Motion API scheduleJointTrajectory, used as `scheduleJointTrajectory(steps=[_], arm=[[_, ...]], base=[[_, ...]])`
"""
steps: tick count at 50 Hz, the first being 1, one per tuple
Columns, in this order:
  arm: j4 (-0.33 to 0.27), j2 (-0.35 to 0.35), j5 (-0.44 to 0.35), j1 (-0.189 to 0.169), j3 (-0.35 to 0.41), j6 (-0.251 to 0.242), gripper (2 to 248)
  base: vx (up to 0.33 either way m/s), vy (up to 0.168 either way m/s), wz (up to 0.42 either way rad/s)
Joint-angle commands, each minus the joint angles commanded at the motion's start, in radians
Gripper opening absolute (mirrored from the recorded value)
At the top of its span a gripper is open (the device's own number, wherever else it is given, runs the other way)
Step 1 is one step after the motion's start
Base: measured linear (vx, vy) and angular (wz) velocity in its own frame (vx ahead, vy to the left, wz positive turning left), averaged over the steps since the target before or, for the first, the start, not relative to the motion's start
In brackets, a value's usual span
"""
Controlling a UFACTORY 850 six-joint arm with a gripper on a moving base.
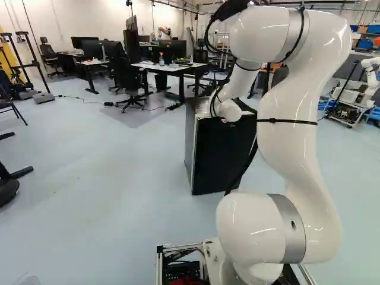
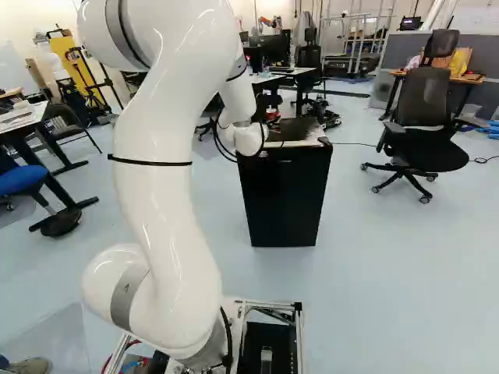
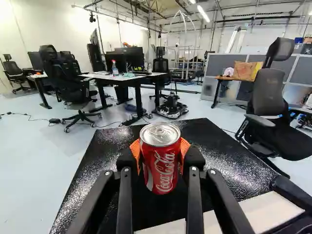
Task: Grab a drink from the fridge
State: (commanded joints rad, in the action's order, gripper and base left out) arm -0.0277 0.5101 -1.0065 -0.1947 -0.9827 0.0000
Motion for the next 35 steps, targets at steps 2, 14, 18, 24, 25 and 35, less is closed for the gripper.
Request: scheduleJointTrajectory(steps=[2, 14, 18, 24, 25, 35], arm=[[0.0, 0.0, 0.0, 0.0, 0.0, 0.0, 98], [0.0, -0.006, 0.001, 0.001, 0.006, 0.0, 98], [0.0, -0.011, 0.002, 0.003, 0.012, 0.0, 98], [0.001, -0.021, 0.004, 0.005, 0.024, 0.0, 98], [0.001, -0.023, 0.004, 0.006, 0.027, 0.0, 98], [0.002, -0.05, 0.008, 0.012, 0.057, 0.0, 98]], base=[[0.0, 0.0, 0.0], [0.0, 0.0, 0.0], [0.0, 0.0, 0.0], [0.0, 0.0, 0.0], [0.0, 0.0, 0.0], [0.0, 0.0, 0.0]])
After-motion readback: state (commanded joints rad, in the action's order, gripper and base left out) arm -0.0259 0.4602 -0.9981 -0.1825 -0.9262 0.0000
